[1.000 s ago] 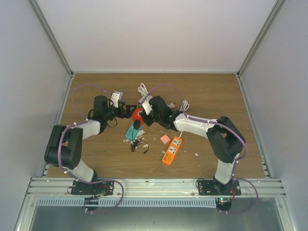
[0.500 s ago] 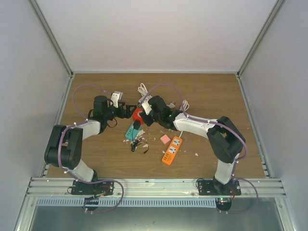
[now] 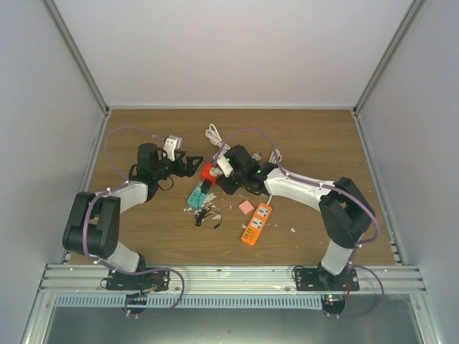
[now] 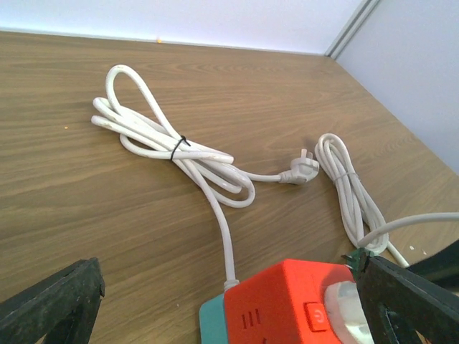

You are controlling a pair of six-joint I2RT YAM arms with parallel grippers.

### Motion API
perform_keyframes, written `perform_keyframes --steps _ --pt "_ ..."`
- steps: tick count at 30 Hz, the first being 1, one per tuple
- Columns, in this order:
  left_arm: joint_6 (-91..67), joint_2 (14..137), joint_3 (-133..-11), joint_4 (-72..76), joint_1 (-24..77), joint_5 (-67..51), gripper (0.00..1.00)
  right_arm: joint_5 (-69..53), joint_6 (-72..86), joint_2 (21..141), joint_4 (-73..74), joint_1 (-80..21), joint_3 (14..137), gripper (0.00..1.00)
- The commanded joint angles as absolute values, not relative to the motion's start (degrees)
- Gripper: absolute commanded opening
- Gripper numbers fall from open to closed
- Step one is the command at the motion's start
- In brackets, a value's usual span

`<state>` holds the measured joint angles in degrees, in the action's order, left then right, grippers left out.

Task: Insert the plug

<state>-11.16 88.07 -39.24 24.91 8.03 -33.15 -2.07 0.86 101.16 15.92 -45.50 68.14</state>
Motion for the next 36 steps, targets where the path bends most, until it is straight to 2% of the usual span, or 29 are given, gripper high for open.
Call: perform_keyframes --steps 1,2,5,6,7,18,25,28,30,36 --pt "-11.0 85.8 -37.6 28.2 8.2 -32.8 0.99 -1.5 0.6 94.5 15.2 -44.7 70.9 0.58" --pt "-11.0 85.6 -37.4 28.4 8.2 -32.8 0.99 -0.6 0.6 92.8 14.2 -44.7 70.7 0.63" --pt "-11.1 85.5 -37.0 28.7 8.2 -32.7 0.99 2.0 0.5 87.7 11.7 -44.7 69.4 0.93" --pt "-11.2 85.5 -37.0 28.8 8.2 -32.7 0.99 2.4 0.4 86.0 11.0 -44.7 68.9 0.98" --pt "-11.2 85.6 -36.9 28.7 8.2 -32.7 0.99 2.6 0.5 84.3 10.5 -44.7 68.3 0.99" --pt "-11.6 84.7 -36.2 29.3 8.2 -31.4 0.99 2.8 6.9 63.1 0.2 -44.7 48.7 1.0" --pt "-12.2 84.2 -35.9 29.7 8.2 -30.7 0.99 -4.9 12.4 55.9 0.3 -45.6 38.8 1.0" --pt "-12.5 84.0 -35.5 30.1 8.2 -30.6 0.99 -5.3 11.8 58.1 -1.5 -48.1 39.3 0.93" --pt "-12.8 84.4 -35.6 30.3 8.2 -30.6 0.99 -2.5 11.3 64.2 1.0 -50.5 41.2 0.85" --pt "-14.9 86.8 -35.4 30.9 8.2 -31.0 0.99 -0.5 13.9 81.7 3.0 -53.2 46.2 0.71"
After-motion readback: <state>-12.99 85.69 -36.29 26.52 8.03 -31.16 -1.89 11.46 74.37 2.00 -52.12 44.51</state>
